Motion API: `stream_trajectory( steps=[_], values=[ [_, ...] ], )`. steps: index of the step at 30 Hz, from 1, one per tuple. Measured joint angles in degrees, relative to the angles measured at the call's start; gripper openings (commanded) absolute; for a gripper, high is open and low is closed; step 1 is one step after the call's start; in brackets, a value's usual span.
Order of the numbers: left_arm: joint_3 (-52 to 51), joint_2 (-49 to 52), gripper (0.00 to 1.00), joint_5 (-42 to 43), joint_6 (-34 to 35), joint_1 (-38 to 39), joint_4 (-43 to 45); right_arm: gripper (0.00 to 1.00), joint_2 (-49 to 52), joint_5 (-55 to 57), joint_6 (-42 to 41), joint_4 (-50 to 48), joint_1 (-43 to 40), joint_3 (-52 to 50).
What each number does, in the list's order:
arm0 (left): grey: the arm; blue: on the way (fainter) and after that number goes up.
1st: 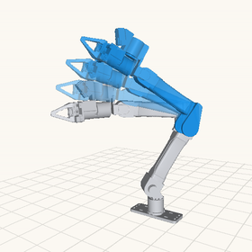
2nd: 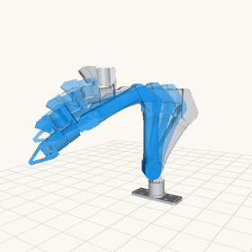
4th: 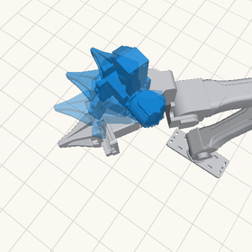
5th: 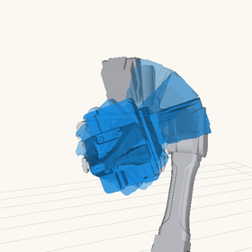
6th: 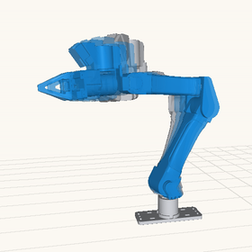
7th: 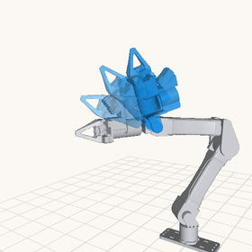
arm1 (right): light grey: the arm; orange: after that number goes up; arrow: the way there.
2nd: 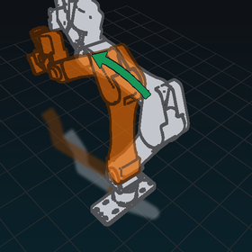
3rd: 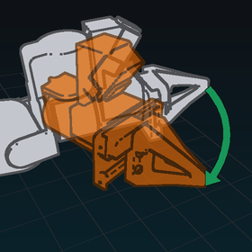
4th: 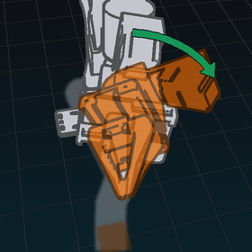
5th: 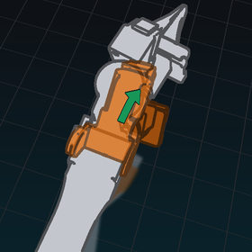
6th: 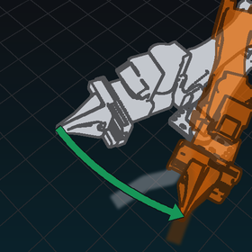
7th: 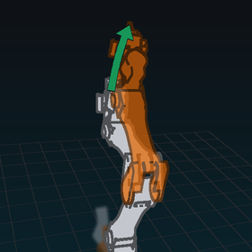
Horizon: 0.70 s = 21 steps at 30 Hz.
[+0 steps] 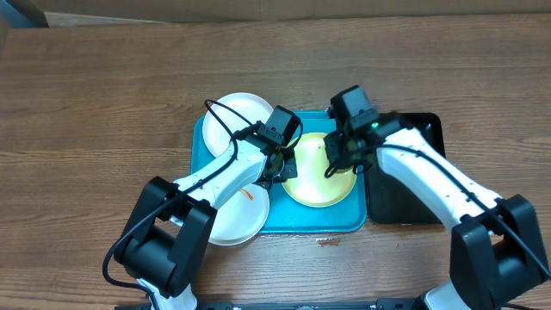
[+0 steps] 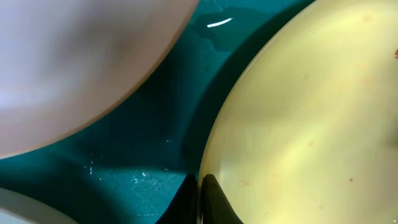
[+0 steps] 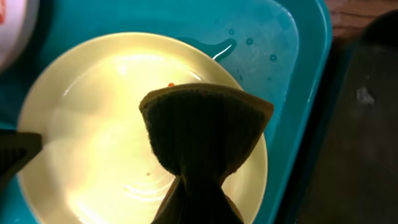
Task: Clean dirty plates on tray and stack at the side
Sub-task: 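Wipe the yellow plate surface with the sponge in the right gripper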
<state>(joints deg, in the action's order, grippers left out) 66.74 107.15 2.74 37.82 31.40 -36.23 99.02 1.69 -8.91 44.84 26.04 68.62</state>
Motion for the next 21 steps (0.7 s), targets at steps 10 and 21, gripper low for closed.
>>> stream_trajectory(
  steps=[10, 21],
  values=[
    [0.0, 0.0, 0.04, 0.0, 0.0, 0.0, -0.2, 0.04, 0.0, 3.9, 0.2, -15.6, 0.3, -11.6],
    [0.0, 0.0, 0.04, 0.4, -0.1, 0.0, -0.2, 0.04, 2.9, 2.0, 0.2, -19.4, -0.1, -13.1]
  ],
)
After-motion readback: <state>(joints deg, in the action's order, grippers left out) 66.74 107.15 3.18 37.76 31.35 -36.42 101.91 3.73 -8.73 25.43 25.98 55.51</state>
